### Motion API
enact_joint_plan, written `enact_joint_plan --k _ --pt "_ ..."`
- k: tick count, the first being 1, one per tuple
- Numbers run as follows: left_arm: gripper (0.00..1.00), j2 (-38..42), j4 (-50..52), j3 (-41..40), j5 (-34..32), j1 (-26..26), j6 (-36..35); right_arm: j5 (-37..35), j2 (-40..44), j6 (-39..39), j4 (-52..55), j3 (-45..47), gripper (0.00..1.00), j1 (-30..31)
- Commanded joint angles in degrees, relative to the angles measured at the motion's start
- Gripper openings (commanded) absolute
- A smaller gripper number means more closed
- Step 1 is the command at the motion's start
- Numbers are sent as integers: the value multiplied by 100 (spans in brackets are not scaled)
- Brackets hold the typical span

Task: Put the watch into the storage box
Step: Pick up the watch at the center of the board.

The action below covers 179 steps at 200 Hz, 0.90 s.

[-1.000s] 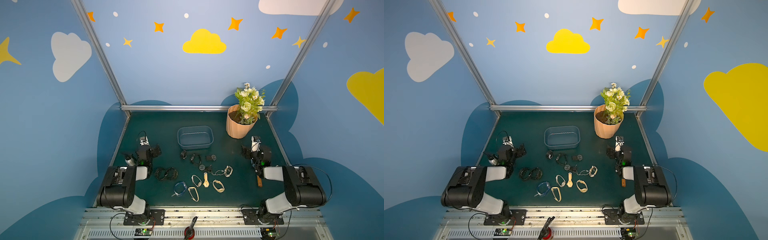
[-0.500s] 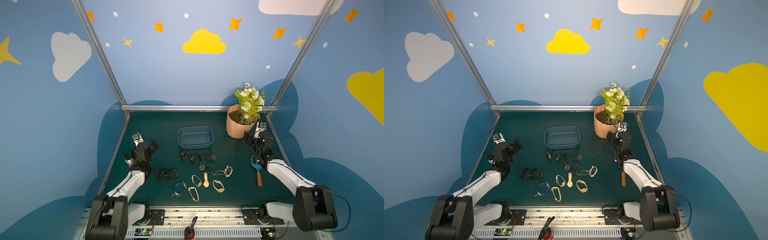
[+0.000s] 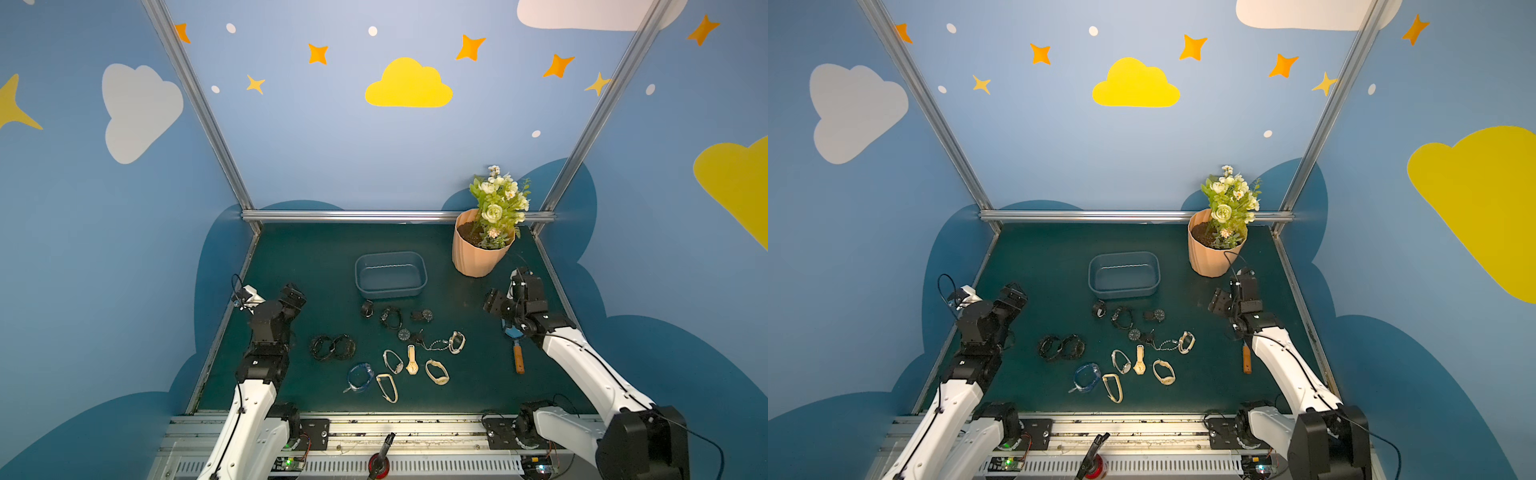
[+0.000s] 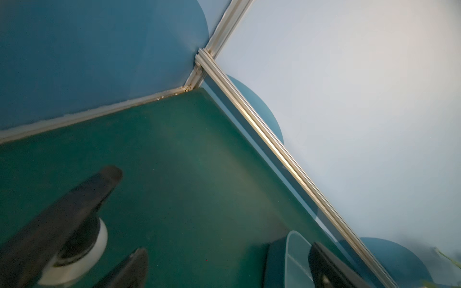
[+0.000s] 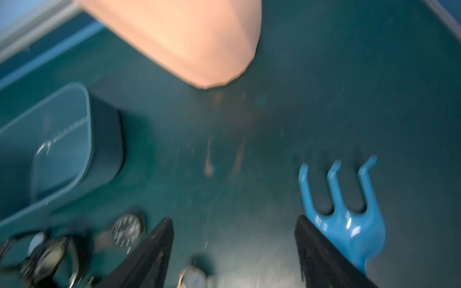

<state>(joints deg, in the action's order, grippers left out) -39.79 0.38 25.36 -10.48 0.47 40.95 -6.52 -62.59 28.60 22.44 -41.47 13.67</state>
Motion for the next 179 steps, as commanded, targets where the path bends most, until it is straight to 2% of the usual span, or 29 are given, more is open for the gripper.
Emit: enact_joint_plan --k 1,27,46,70,110,179 --pt "99 10 691 98 528 -11 187 91 174 330 1323 -46 64 357" --pt "97 -218 1027 364 909 30 133 199 247 778 1524 127 53 910" --pt "97 -421 1034 492 1112 138 -65 141 238 1088 1456 266 52 1335" --pt "97 -643 1063 692 1048 448 -349 93 80 1376 1200 462 52 1713" --pt "98 -845 1115 1007 1074 867 -662 345 -592 1596 655 458 48 1941" --pt "100 -1028 1026 1113 998 1480 -721 -66 -1275 1649 330 447 34 2007"
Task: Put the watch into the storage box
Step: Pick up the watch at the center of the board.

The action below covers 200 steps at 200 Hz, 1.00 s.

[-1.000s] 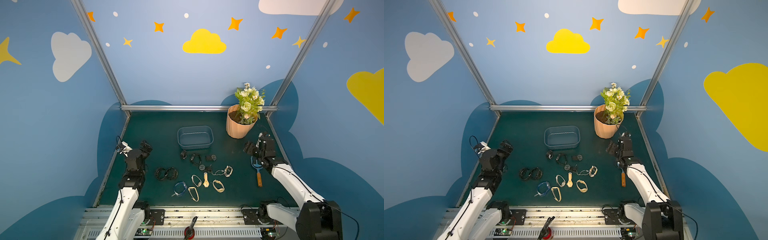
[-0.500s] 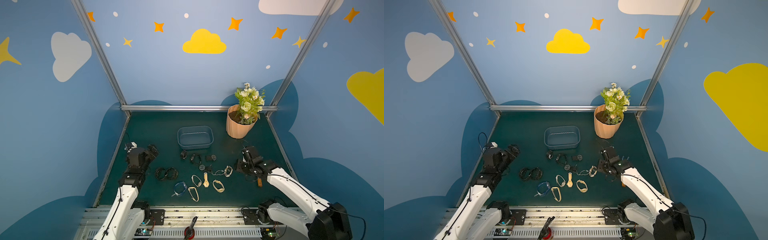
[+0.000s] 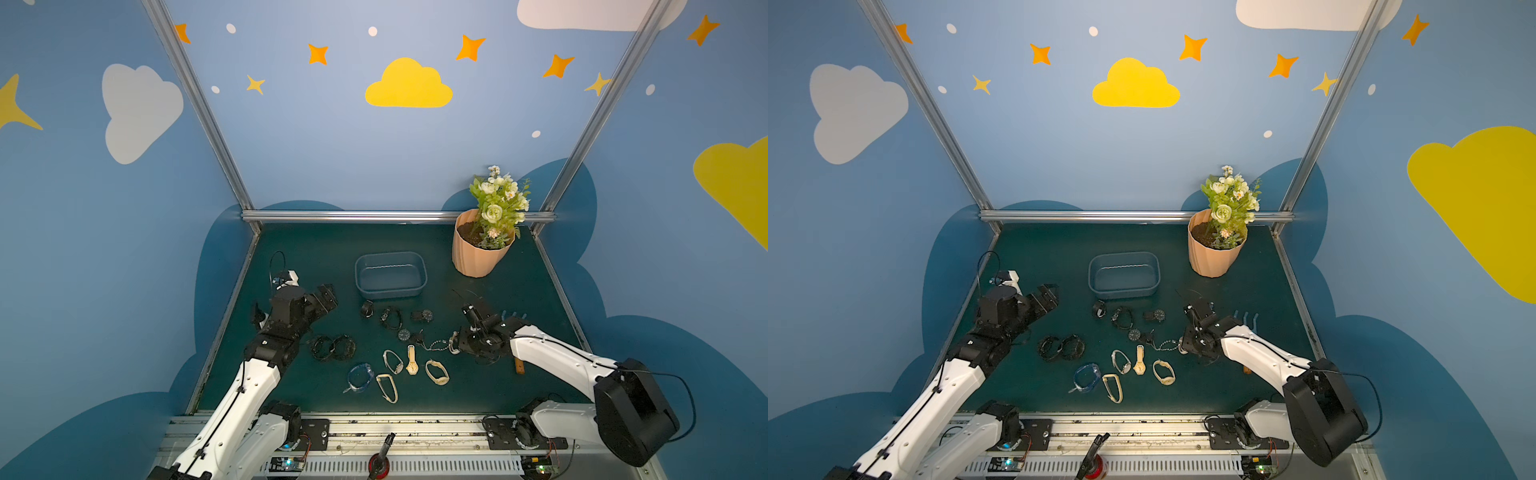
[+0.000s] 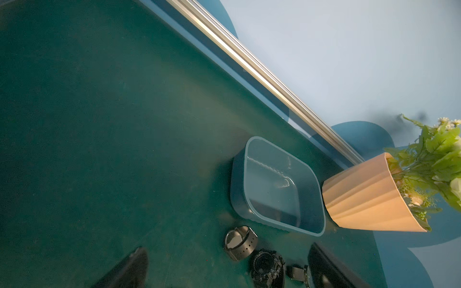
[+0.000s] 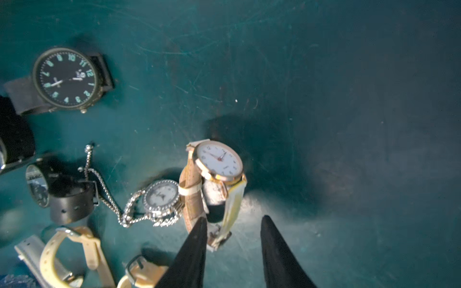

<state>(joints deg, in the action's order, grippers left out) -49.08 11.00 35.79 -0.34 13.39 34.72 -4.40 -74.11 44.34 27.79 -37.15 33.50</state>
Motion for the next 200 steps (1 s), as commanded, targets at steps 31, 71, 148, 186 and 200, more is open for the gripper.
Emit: enact_joint_plan --k 31,71,148,186,200 --pt "100 -344 15 160 -139 490 -53 -364 -388 73 -305 -80 27 39" --pt "100 -376 -39 227 -195 676 -54 -379 -733 84 -471 -91 16 71" --pt "100 -417 -84 213 -102 736 -35 -715 -232 -128 44 -397 0 87" --pt "100 -286 -105 123 -229 726 -62 -1050 319 -541 517 -851 0 90" --pt "100 -247 -121 72 -281 727 -83 -1182 395 -727 672 -1104 0 91"
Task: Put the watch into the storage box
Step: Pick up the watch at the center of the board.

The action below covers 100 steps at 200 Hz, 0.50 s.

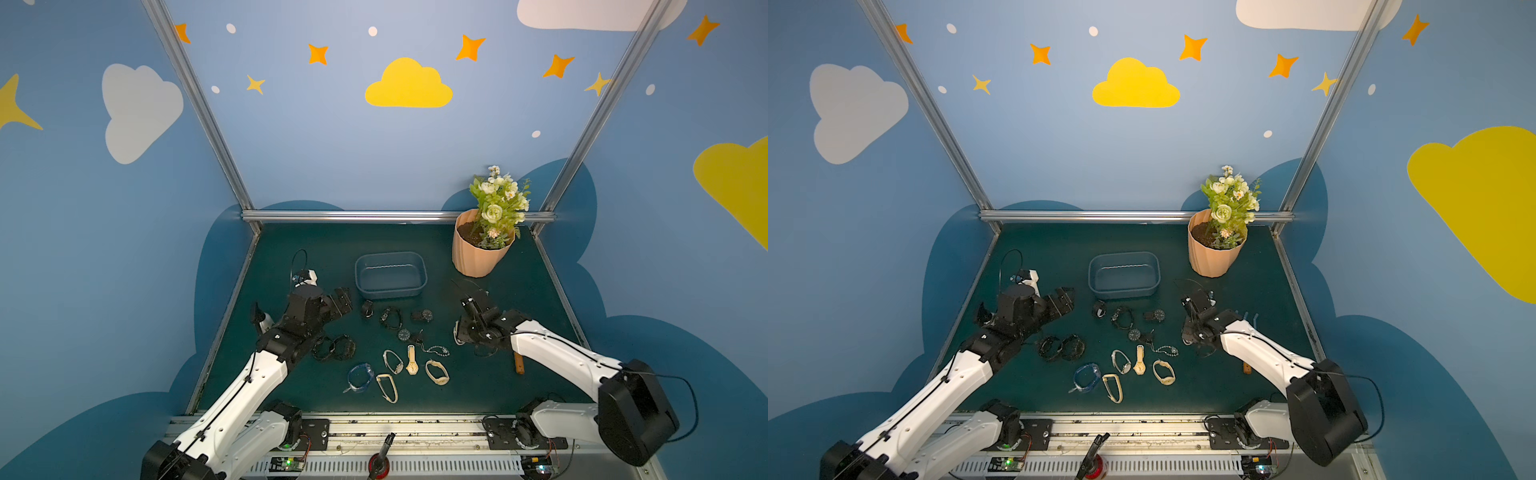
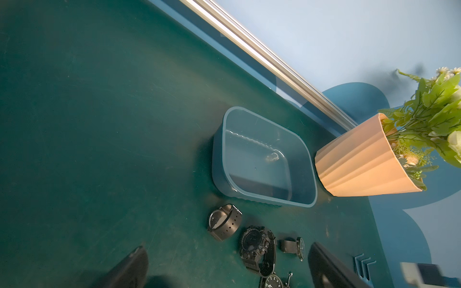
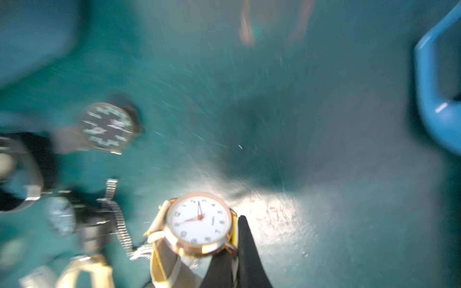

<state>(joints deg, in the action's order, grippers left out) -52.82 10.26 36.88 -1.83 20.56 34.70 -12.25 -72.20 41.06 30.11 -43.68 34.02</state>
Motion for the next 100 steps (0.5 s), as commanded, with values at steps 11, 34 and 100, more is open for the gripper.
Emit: enact_joint_plan --k 11,34,100 --pt "100 167 4 -34 -156 10 -82 -464 224 -543 566 -676 0 35" --pt "100 308 158 -37 -245 16 -90 -469 183 -792 570 -1115 0 30" --pt "100 804 678 -174 -444 15 -89 -308 -1023 -1752 172 -2966 0 -27"
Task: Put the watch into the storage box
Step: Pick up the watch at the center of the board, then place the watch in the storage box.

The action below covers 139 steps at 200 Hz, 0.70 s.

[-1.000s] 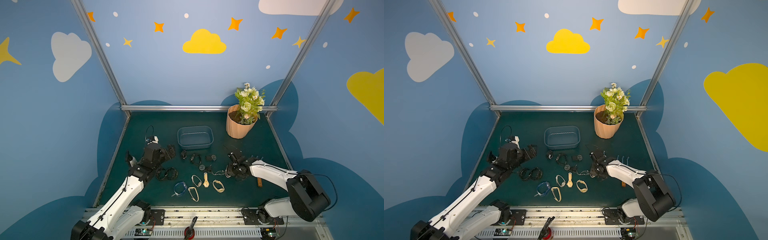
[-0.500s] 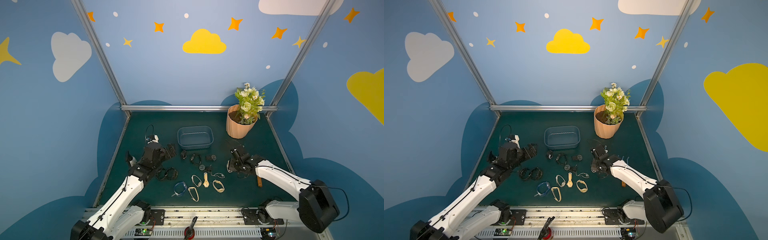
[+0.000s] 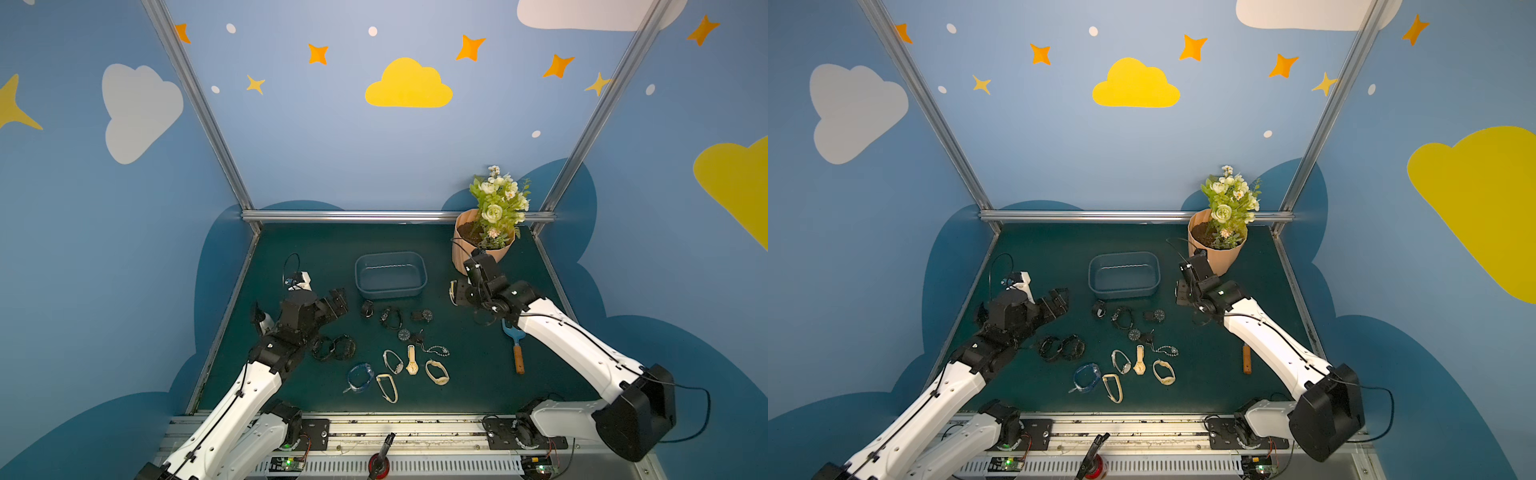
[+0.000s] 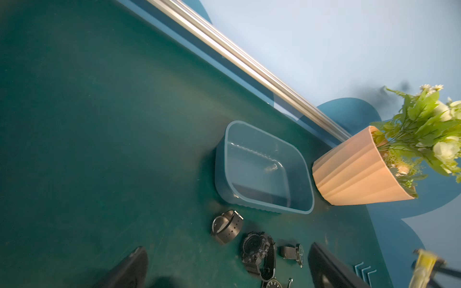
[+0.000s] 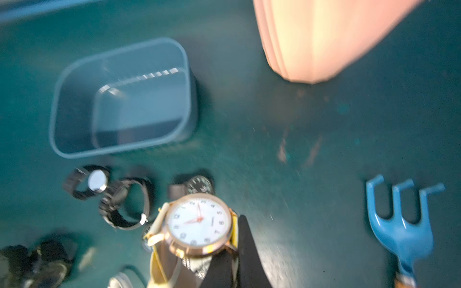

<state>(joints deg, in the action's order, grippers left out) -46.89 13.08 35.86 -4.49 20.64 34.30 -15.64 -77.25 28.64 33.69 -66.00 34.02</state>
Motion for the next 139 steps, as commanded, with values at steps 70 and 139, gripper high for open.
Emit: enact_joint_plan --k 70,139 --pt "100 660 709 -272 -329 2 -114 831 -2837 -1112 161 -3143 0 -103" --pt "100 550 950 -264 -92 9 -78 1096 -4519 -1342 163 -4303 0 -141"
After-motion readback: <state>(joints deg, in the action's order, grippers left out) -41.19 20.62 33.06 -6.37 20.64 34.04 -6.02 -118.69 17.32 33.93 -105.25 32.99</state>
